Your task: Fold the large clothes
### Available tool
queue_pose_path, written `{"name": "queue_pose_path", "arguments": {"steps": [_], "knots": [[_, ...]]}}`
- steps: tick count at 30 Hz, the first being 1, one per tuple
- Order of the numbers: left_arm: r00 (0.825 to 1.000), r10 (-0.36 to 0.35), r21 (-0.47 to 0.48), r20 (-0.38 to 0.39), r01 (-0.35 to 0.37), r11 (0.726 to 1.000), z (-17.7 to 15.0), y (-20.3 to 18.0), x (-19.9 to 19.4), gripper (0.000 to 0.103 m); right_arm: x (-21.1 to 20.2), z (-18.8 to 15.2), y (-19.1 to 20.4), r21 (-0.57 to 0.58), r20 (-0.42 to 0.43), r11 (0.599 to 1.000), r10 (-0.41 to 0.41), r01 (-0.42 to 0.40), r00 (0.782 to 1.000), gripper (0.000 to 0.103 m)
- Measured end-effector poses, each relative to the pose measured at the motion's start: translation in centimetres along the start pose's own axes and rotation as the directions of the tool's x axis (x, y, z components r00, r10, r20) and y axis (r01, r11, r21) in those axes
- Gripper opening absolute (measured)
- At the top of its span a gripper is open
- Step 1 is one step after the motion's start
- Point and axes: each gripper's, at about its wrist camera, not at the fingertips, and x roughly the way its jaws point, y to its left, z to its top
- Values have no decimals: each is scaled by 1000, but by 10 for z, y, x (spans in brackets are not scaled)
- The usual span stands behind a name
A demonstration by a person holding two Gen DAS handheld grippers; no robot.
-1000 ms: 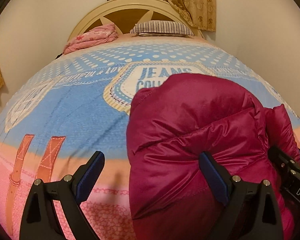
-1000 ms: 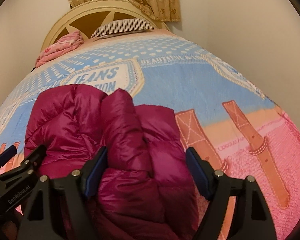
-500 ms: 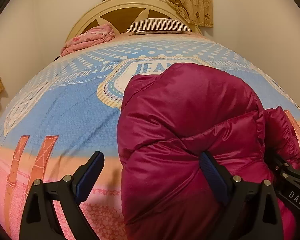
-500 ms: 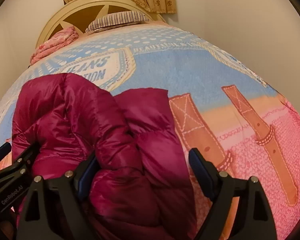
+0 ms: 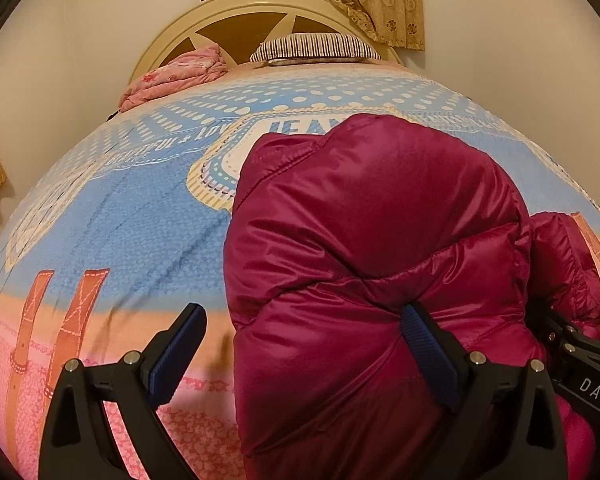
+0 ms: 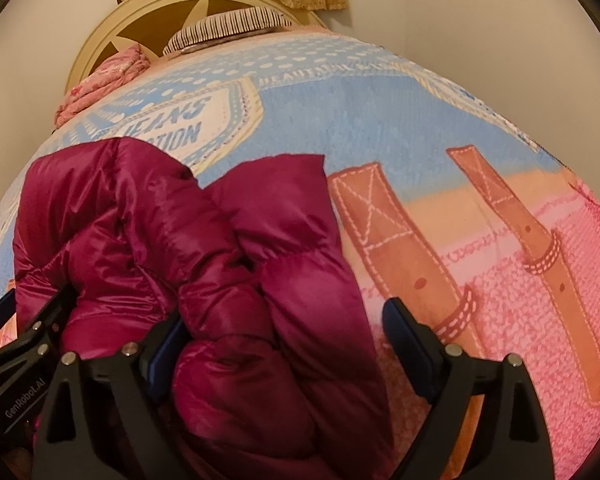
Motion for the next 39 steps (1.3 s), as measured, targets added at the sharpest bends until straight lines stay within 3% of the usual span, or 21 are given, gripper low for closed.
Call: {"name": "queue_pose_path", "arguments": {"steps": [24, 32, 39], "knots": [[1000, 0, 7, -16, 0, 1000, -4, -3, -3, 99, 4, -1, -5, 19, -14, 999, 36, -35, 999, 93], [994, -90, -15, -68, 89, 996, -21, 9, -18, 99, 2, -1, -14, 38, -26, 993, 113, -112, 993, 93], [991, -112, 10, -67, 113, 994, -27, 6, -23, 99, -11, -11, -26, 45, -53, 980, 195, -192, 979, 93]]}}
